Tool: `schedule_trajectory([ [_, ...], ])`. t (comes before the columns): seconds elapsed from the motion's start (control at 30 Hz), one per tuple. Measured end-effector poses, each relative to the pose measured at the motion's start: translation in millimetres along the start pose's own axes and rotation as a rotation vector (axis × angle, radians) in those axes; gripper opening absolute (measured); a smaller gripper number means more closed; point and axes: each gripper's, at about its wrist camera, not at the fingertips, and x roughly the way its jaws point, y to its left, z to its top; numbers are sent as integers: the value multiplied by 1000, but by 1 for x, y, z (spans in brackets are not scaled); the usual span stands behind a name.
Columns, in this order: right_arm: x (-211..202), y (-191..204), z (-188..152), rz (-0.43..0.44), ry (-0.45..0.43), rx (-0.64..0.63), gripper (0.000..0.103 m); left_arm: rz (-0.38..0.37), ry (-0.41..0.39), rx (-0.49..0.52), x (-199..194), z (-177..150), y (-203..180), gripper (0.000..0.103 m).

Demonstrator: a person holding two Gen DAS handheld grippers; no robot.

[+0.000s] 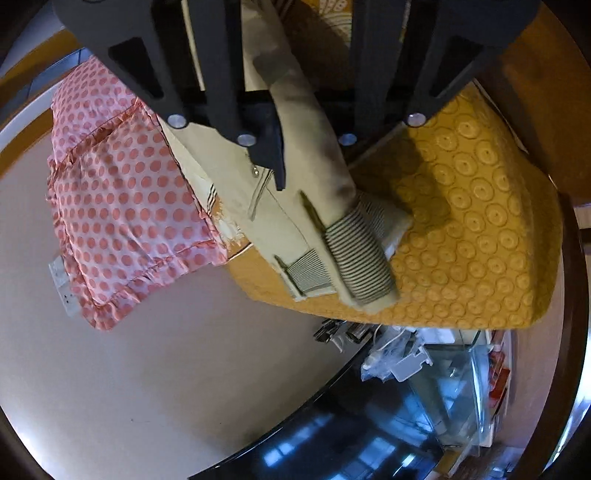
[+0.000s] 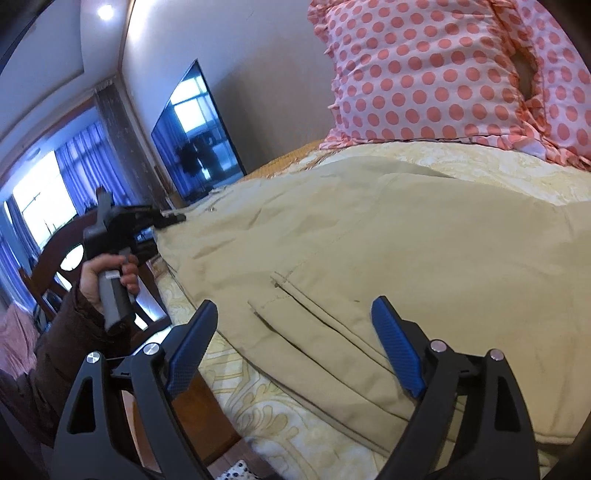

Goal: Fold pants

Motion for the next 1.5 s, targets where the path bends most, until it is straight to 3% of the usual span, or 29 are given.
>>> schedule_trajectory([
  [0.1, -24, -9, 2, 7, -71, 38, 87, -4, -32, 127, -13, 1, -30, 7],
  [0.2, -56, -22, 4, -5, -154, 74, 87, -58, -48, 290, -27, -6, -88, 6],
  [0.3, -94, -41, 3, -58, -256, 123, 87, -147, -48, 489, -36, -34, -163, 6],
  [0.4, -135, -66, -4, -157, -345, 189, 87, -292, -16, 682, -44, -86, -236, 7],
  [0.47, -161, -87, -12, -235, -391, 253, 87, -414, 51, 797, -45, -136, -279, 7],
  [0.53, -178, -103, -20, -287, -414, 307, 87, -475, 143, 873, -37, -184, -301, 7],
  [0.63, -201, -123, -34, -362, -439, 378, 88, -502, 319, 1006, -13, -262, -308, 7],
  [0.7, -211, -133, -41, -403, -444, 407, 88, -478, 435, 1065, 3, -302, -302, 7],
  [0.73, -214, -137, -44, -415, -444, 418, 89, -464, 505, 1086, 12, -321, -295, 7],
  [0.77, -218, -142, -47, -425, -446, 438, 89, -463, 518, 1091, 14, -327, -291, 7],
  [0.87, -222, -152, -50, -424, -461, 472, 89, -457, 461, 1123, 4, -330, -289, 7],
  [1.0, -220, -156, -45, -413, -465, 474, 89, -484, 441, 1102, -13, -326, -296, 7],
  [1.2, -217, -143, -40, -406, -457, 445, 89, -446, 496, 1155, -2, -369, -300, 13],
  [1.3, -221, -135, -30, -391, -467, 404, 89, -491, 480, 1181, -18, -368, -293, 33],
  [1.33, -221, -131, -24, -368, -468, 380, 89, -521, 491, 1170, -25, -364, -291, 57],
  [1.37, -220, -128, -20, -350, -467, 363, 89, -565, 495, 1140, -33, -354, -287, 73],
  [1.43, -212, -117, -6, -269, -450, 305, 90, -615, 464, 1074, -45, -327, -275, 75],
  [1.5, -194, -112, 6, -156, -402, 272, 91, -570, 406, 1029, -47, -302, -265, 79],
])
